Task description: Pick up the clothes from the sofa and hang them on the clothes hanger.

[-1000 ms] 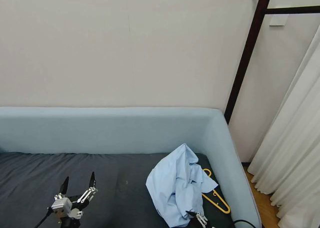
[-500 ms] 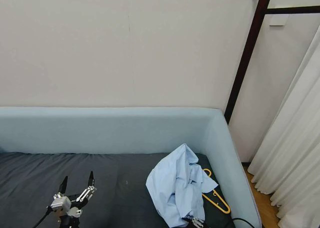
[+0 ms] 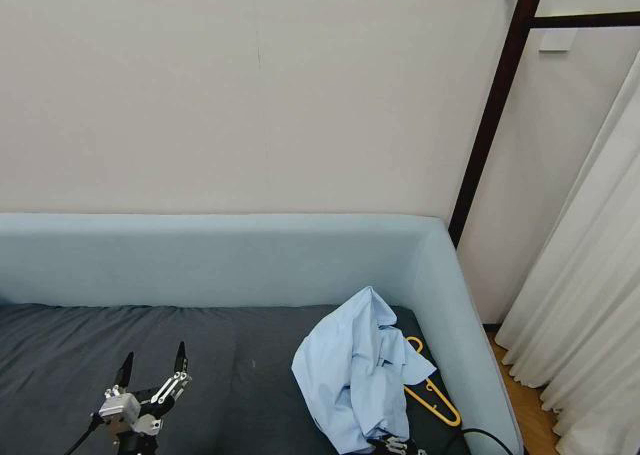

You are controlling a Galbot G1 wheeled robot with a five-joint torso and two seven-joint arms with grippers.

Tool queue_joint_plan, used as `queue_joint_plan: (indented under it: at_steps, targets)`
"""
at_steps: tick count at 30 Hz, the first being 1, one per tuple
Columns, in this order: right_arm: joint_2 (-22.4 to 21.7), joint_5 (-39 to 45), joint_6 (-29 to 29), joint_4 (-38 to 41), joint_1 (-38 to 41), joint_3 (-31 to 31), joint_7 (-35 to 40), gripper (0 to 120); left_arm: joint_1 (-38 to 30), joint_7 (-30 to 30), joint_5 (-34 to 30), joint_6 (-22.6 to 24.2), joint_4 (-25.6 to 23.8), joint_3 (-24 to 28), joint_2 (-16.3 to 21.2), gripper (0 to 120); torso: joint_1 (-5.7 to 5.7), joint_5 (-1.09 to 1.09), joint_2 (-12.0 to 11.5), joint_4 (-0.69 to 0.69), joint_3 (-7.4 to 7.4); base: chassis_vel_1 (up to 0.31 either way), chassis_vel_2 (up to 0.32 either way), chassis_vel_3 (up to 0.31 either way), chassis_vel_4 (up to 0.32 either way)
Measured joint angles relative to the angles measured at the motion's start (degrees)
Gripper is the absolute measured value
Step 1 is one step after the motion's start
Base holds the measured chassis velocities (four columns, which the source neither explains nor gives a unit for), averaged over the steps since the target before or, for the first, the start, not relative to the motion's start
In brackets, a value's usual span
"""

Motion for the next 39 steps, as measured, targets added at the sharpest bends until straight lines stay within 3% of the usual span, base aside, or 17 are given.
queue_joint_plan:
  at_steps: [2, 5, 13, 21, 23, 26, 27, 32, 33, 37, 39]
  targets:
    - [0.53, -0.30, -0.19, -0.37, 0.53, 0.24, -0.56, 41, 0.08, -0.01, 0.01, -0.08, -0.03, 0.00, -0.01, 100, 0.00, 0.00, 0.00, 0.00, 0.00, 0.000, 0.000, 0.000, 0.000]
    - [1.08, -0.49, -0.32, -0.87, 1.12, 0.35, -1.23, 33, 0.11, -0.01, 0.02, -0.15, -0.03, -0.01, -0.02, 100, 0.00, 0.00, 0.00, 0.00, 0.00, 0.000, 0.000, 0.000, 0.000]
    - [1.67, 0.19, -0.17, -1.75, 2.01, 0.12, -3.29, 0, 0.06, -0.08, 0.01, -0.21, 0.04, -0.24, -0.04, 100, 0.00, 0.00, 0.00, 0.00, 0.00, 0.000, 0.000, 0.000, 0.000]
    - [1.02, 5.00, 0.38, -0.19, 1.61, -0.20, -5.94, 0, -0.39, -0.11, 0.01, -0.22, 0.44, -0.07, -0.25, 100, 0.00, 0.00, 0.00, 0.00, 0.00, 0.000, 0.000, 0.000, 0.000]
    - [0.35, 11.80, 0.02, 1.50, 1.11, -0.88, -8.43, 0, -0.55, -0.12, 0.01, -0.22, 0.59, -0.05, -0.24, 100, 0.00, 0.00, 0.00, 0.00, 0.00, 0.000, 0.000, 0.000, 0.000]
    - [-1.88, 33.73, -4.01, 6.66, 0.57, -3.93, -15.49, 0, -0.84, -0.15, 0.00, -0.23, 0.93, 0.00, -0.24, 100, 0.00, 0.00, 0.00, 0.00, 0.00, 0.000, 0.000, 0.000, 0.000]
    - [-1.88, 33.73, -4.01, 6.66, 0.57, -3.93, -15.49, 0, -0.84, -0.15, 0.00, -0.23, 0.93, 0.00, -0.24, 100, 0.00, 0.00, 0.00, 0.00, 0.00, 0.000, 0.000, 0.000, 0.000]
    - [-5.80, 66.69, -16.13, 15.20, 1.59, -10.14, -13.10, 0, -0.98, -0.15, 0.01, -0.22, 0.98, 0.29, -0.33, 100, 0.00, 0.00, 0.00, 0.00, 0.00, 0.000, 0.000, 0.000, 0.000]
    - [-5.80, 66.69, -16.13, 15.20, 1.59, -10.14, -13.10, 0, -0.98, -0.15, 0.01, -0.22, 0.98, 0.29, -0.33, 100, 0.00, 0.00, 0.00, 0.00, 0.00, 0.000, 0.000, 0.000, 0.000]
    - [-7.62, 84.13, -21.34, 20.38, 4.30, -11.55, -9.63, 0, -0.76, -0.15, 0.01, -0.38, 0.58, 0.26, -0.09, 100, 0.00, 0.00, 0.00, 0.00, 0.00, 0.000, 0.000, 0.000, 0.000]
    - [-8.13, 87.45, -22.49, 21.77, 5.11, -11.67, -8.47, 0, -0.67, -0.15, 0.00, -0.40, 0.45, 0.23, -0.03, 100, 0.00, 0.00, 0.00, 0.00, 0.00, 0.000, 0.000, 0.000, 0.000]
